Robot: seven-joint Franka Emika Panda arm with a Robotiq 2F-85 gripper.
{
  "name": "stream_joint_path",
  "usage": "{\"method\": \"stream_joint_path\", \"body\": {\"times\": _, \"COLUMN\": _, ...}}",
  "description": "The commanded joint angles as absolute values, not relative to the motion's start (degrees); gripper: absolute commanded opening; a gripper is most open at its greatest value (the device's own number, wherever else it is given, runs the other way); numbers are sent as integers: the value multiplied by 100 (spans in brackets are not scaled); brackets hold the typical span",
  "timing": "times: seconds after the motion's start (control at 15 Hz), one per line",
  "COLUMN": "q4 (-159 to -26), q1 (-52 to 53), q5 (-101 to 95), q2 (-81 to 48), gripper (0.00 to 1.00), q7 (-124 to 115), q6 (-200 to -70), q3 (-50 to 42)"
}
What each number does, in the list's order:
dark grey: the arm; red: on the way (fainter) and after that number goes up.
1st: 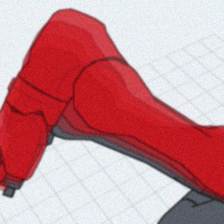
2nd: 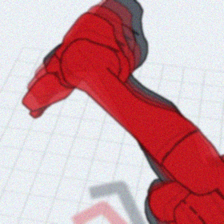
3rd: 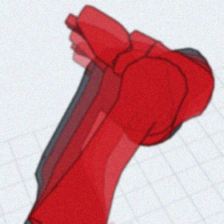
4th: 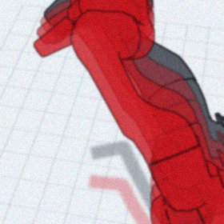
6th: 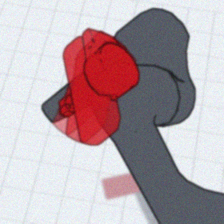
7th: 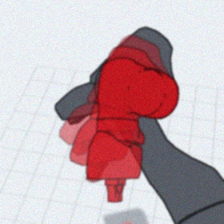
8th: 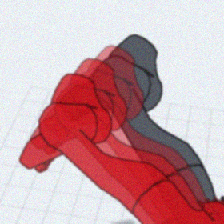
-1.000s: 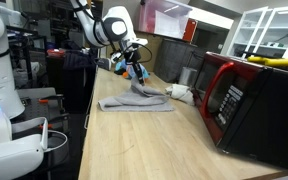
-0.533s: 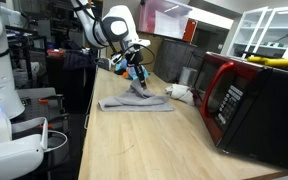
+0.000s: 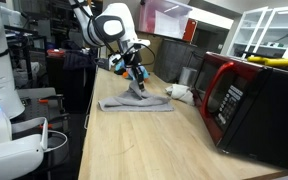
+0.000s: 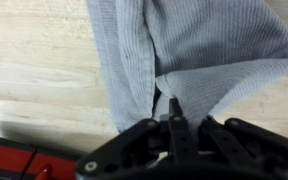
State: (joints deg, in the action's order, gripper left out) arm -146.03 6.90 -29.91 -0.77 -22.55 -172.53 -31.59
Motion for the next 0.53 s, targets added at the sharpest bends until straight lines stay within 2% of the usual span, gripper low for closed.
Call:
{"method": "stream_joint_path", "body": {"times": 0.0, "q4": -14812, "q1": 594, "q5": -3019, "q2": 353, "gripper": 1, "q7": -1703, "q6": -17170, "q3": -3220}}
{"method": "stream_joint_path", "body": {"times": 0.47, "q4": -14739, "q1": 272, "q5": -3740, "q2": 504, "gripper": 1, "q7": -1757, "q6": -17180, "q3": -3351}}
